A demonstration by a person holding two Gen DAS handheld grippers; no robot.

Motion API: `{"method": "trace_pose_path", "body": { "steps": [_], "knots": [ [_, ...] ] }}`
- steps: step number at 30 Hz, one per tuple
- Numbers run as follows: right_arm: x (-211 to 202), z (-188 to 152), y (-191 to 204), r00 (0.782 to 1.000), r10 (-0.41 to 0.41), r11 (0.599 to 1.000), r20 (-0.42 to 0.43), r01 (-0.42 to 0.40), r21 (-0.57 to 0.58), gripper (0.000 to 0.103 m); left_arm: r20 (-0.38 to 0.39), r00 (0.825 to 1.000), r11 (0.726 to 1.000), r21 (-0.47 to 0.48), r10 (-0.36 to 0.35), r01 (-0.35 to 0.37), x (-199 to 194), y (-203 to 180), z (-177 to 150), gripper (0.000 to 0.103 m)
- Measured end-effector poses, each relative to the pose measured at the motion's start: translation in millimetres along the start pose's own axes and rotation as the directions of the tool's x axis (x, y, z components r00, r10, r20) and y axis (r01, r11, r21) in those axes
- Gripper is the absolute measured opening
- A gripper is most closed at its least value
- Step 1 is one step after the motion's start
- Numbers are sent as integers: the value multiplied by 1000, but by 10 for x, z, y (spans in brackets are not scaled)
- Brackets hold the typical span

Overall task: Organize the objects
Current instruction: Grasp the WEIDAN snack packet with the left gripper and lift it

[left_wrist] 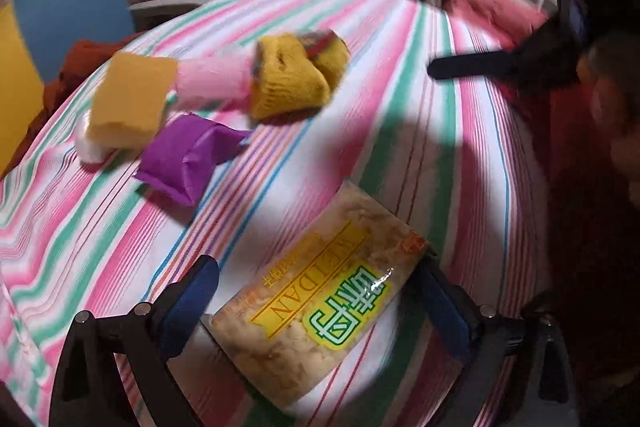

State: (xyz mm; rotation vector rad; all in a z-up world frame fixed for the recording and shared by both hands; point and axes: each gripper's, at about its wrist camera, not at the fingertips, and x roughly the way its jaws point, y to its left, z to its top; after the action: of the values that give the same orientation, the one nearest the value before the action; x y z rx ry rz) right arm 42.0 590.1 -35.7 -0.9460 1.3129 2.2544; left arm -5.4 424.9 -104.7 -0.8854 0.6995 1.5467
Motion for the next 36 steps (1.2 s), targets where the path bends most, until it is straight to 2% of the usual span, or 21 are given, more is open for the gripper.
{"method": "trace_pose_path", "body": {
  "steps": [3,5,7,10,20,24,30,31,32,33,34,36],
  "knots": [
    [23,-5,22,1000,-23,1000,-6,22,-14,103,18,1000,1000,-19,17,-17,-28,-14,-51,94],
    [43,-15,48,999,-47,998,-11,47,-32,103,30,999,999,-37,29,-28,-72,-9,-85,84],
    [61,-20,63,998,-66,997,-14,66,-47,103,42,998,997,-71,40,-37,-135,17,-131,68],
    [98,-24,82,994,-102,993,-25,100,-69,103,53,997,993,-104,54,-48,-227,41,-251,51],
    [283,-15,182,964,-265,950,-39,254,-181,103,77,994,975,-211,83,-65,-532,69,-694,48],
    [394,108,254,944,-330,921,3,322,-218,103,91,991,968,-236,103,-78,-589,48,-837,48],
    [629,264,301,905,-423,857,44,416,-305,102,104,989,965,-251,106,-77,-594,29,-850,49],
    [647,265,297,900,-434,847,47,425,-319,98,108,988,965,-252,107,-77,-593,29,-852,49],
    [660,261,294,899,-436,843,39,424,-331,79,112,988,964,-256,109,-77,-592,26,-853,49],
    [667,258,280,900,-434,845,28,418,-333,67,117,987,963,-256,113,-80,-592,20,-853,49],
    [663,255,263,900,-436,846,19,417,-331,46,121,986,964,-254,116,-82,-585,18,-847,49],
    [626,241,250,892,-451,839,28,434,-328,40,129,984,964,-253,119,-84,-590,2,-854,49]
  ]
}}
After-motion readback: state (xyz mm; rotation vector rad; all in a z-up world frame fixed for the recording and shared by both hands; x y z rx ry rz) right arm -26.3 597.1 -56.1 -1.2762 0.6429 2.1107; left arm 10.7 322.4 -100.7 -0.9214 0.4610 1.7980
